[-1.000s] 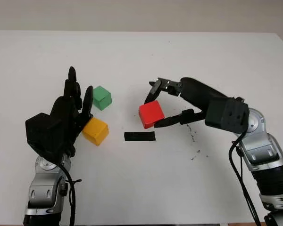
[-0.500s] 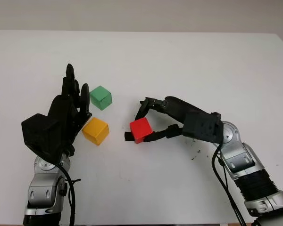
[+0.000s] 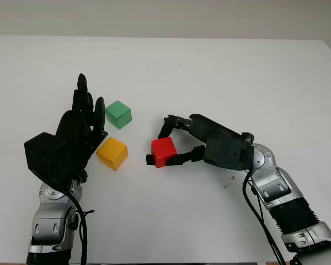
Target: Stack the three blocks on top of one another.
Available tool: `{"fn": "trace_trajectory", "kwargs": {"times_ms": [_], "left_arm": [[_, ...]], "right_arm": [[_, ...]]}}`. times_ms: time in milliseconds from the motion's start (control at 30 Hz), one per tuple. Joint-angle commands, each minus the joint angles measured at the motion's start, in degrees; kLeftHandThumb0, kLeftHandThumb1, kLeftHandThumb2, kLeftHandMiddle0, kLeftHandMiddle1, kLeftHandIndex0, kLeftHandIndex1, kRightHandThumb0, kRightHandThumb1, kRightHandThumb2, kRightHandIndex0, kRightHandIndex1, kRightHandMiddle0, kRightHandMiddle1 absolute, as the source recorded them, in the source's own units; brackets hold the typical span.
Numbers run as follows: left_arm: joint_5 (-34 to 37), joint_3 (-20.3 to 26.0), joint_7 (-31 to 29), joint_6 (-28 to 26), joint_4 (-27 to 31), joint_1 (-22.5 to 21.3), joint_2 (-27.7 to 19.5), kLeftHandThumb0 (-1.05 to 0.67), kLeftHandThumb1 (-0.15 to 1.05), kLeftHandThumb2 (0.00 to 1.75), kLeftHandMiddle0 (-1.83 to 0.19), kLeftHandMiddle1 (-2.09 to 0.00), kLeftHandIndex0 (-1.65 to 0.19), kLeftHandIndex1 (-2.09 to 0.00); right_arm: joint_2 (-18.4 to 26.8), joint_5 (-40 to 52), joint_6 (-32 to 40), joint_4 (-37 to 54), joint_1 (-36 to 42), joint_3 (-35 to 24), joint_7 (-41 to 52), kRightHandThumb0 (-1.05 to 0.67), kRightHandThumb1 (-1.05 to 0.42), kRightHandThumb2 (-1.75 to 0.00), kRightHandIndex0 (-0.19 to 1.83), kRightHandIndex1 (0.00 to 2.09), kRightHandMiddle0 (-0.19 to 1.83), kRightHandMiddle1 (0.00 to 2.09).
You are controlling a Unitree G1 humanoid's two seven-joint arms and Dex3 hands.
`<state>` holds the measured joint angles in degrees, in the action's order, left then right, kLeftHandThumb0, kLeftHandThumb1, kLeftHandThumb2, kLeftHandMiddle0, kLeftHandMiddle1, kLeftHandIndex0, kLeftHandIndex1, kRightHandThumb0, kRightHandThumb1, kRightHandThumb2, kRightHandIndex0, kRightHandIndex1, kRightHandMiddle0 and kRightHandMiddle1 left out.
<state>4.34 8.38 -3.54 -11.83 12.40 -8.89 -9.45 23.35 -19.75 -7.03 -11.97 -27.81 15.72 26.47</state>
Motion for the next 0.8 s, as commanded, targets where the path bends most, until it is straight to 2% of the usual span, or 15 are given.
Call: {"fn": "trace_trajectory", "kwargs": {"times_ms": [0, 100, 267, 333, 367, 467, 600, 767], "left_arm": [[0.1, 0.1, -0.2, 0.4, 0.3, 0.5, -0.2, -0.76, 1.05, 0.65, 0.19, 0.00, 0.19, 0.00], [-0.1, 0.0, -0.3, 1.1, -0.3, 0.2, -0.2, -0.76, 1.05, 0.66, 0.19, 0.00, 0.19, 0.00], [-0.1, 0.0, -0.1, 0.8, 0.0, 0.3, 0.0, -0.76, 1.05, 0.67, 0.19, 0.00, 0.19, 0.00], [0.0, 0.1, -0.2, 0.6, 0.1, 0.5, -0.1, -0.75, 1.05, 0.67, 0.19, 0.00, 0.19, 0.00], [-0.1, 0.1, -0.1, 0.5, 0.1, 0.5, -0.1, -0.75, 1.05, 0.67, 0.19, 0.00, 0.19, 0.00], [0.3, 0.5, -0.6, 0.5, 0.0, 0.5, -0.5, -0.75, 1.05, 0.66, 0.19, 0.00, 0.19, 0.00], [0.8, 1.4, -0.4, 1.6, -0.1, 0.0, -0.4, -0.73, 1.05, 0.64, 0.19, 0.00, 0.19, 0.00], [-0.1, 2.0, -0.3, 1.9, 0.4, -0.8, -1.4, -0.74, 1.05, 0.63, 0.19, -0.01, 0.19, 0.00]], "right_arm": [[1.5, -0.1, -1.5, -0.1, -0.1, 0.1, 0.7, -0.47, -0.92, -0.05, 0.22, 0.05, 0.38, 1.67], [3.2, -0.5, -4.4, 0.5, 0.0, 0.4, 2.1, -0.55, -0.90, -0.05, 0.14, 0.02, 0.19, 1.41], [6.8, -0.7, -6.6, 4.1, -0.1, 1.0, 7.7, -0.77, -0.91, -0.05, -0.15, 0.01, -0.09, 0.72], [8.4, 0.5, -6.5, 7.5, 0.3, 0.6, 10.8, -0.82, -0.92, -0.06, -0.18, 0.00, -0.15, 0.42], [9.0, 1.3, -6.8, 8.9, 0.5, 0.2, 11.7, -0.84, -0.92, -0.06, -0.19, 0.00, -0.17, 0.34], [10.3, 3.3, -7.6, 12.3, 1.0, -1.3, 12.8, -0.89, -0.93, -0.05, -0.19, 0.00, -0.19, 0.16], [10.5, 5.7, -8.2, 15.1, 0.7, -3.7, 12.1, -0.95, -0.96, -0.06, -0.19, 0.00, -0.19, 0.03], [9.8, 7.5, -6.4, 16.7, -1.0, -5.2, 11.8, -0.94, -0.99, -0.07, -0.19, 0.00, -0.19, 0.00]]}}
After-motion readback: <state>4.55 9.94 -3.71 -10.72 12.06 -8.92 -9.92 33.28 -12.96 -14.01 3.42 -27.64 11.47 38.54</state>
